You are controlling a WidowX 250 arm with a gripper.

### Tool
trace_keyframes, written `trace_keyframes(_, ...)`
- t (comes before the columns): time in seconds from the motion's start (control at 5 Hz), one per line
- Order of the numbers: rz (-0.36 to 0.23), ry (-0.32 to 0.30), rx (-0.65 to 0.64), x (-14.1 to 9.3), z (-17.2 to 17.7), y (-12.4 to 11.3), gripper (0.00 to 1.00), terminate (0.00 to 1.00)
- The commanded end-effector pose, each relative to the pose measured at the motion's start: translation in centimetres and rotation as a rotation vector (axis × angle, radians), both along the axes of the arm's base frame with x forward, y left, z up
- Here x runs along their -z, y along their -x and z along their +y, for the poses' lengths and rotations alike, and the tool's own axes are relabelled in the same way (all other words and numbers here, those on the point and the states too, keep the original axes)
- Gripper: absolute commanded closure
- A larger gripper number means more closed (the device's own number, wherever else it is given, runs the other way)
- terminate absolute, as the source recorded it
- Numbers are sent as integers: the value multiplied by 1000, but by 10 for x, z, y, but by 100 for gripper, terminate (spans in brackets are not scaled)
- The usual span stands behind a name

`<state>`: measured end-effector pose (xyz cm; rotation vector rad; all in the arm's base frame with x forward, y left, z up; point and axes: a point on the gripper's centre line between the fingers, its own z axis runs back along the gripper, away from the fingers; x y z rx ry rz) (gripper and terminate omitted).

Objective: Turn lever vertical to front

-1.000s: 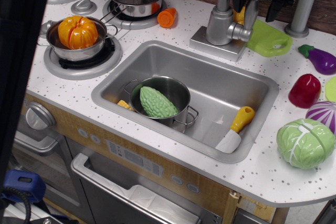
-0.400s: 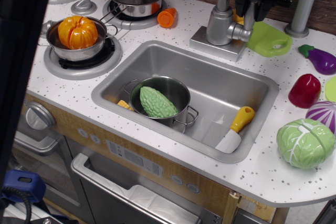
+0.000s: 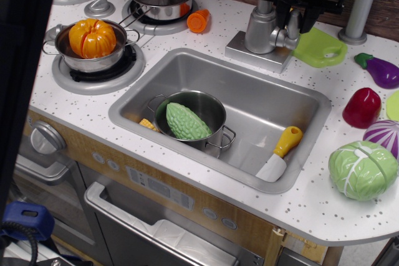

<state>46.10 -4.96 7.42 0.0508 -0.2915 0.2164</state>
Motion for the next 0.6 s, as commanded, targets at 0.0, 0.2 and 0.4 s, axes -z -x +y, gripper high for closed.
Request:
trace_keyframes(0.0,29,47,32,-9,-23,5,100,0)
trace_keyframes(0.2,48,86,31,-2,-31,9,100,0)
trace_keyframes(0.4,57,83,18,1,-38,15,100,0)
